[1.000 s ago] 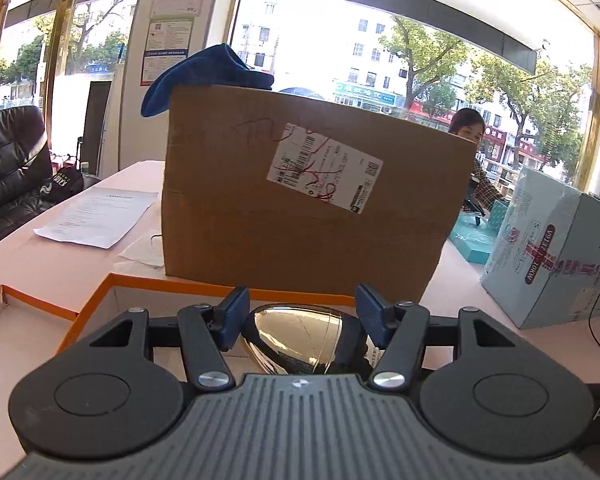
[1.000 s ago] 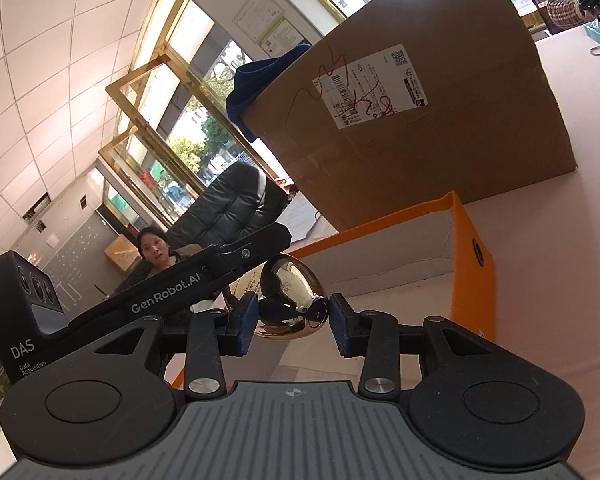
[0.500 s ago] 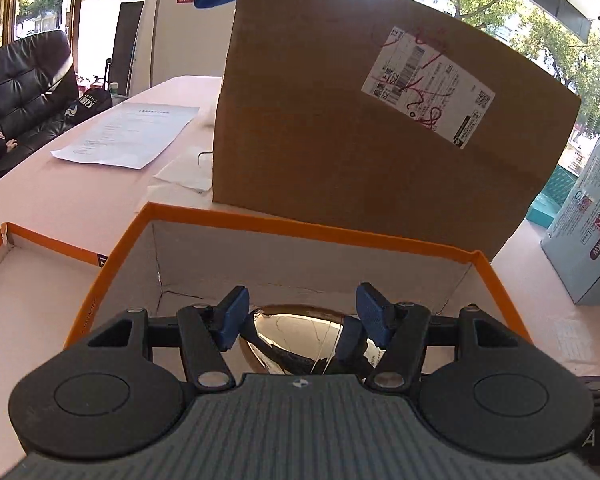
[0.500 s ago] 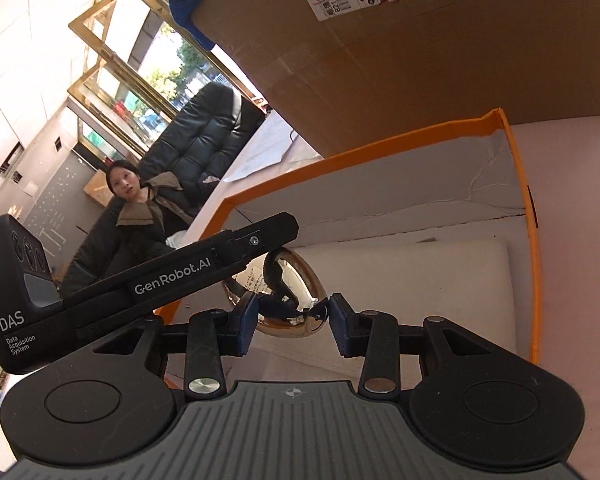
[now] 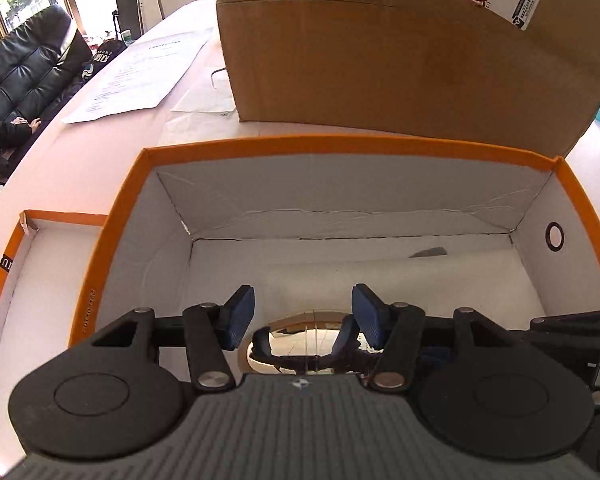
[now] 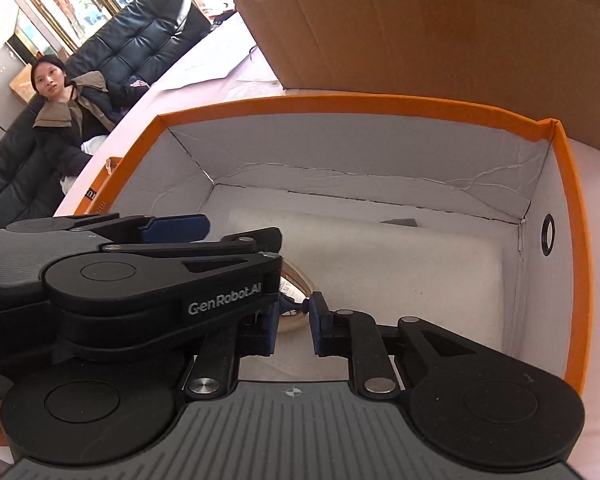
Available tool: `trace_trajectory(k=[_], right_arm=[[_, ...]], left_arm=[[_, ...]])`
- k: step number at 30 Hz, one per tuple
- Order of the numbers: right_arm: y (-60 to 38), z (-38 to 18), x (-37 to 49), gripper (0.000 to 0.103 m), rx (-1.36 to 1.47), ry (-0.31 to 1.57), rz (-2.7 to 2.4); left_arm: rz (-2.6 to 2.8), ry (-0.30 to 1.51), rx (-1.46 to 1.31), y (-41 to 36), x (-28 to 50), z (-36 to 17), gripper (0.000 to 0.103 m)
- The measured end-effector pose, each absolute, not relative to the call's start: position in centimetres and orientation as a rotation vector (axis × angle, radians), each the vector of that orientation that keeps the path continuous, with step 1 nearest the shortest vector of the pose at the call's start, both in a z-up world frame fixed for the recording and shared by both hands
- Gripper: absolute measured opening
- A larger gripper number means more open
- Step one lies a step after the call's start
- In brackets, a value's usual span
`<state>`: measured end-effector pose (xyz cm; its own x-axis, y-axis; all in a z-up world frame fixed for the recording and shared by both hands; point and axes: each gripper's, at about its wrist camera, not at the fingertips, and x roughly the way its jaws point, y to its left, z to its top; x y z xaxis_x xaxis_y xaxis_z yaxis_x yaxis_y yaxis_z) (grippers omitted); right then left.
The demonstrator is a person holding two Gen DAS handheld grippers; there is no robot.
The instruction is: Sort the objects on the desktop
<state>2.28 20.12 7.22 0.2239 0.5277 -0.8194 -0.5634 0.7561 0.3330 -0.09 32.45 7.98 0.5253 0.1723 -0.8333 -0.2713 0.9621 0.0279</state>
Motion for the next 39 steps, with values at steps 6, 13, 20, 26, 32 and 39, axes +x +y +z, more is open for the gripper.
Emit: trace_trajectory(k=[6,13,20,26,32,39], right_arm=[[20.3,6.8,3.0,0.016,-0.056,1.122,0.728],[20.3,6.3,3.7,0.012,-0.030,1.122,0.664],[15.3,10.3,2.0,0.054,0.087,0.856,0.686],[9.0,12.4,1.5,0.085,0.135,0.690,0.586],[7.5,10.9,2.5,0.077,0.102,0.784,0.525],[8.2,9.4,2.1,0.056,0.096,0.834,0.498]], left_arm=[[0.284,0.973,-0.131,33.6,-1.2,8.6,0.053],[0.307,0.915,-0.118,33.3,-2.5,9.6,0.056],[0.355,0.642,0.018,33.1,-7.9,13.9,0.089],[0.396,0.590,-0.014,36.4,-10.5,15.3,0.103],[0.387,0.696,-0.048,37.5,-9.5,12.9,0.103],[0.433,0.794,-0.044,37.6,-8.4,10.4,0.103]])
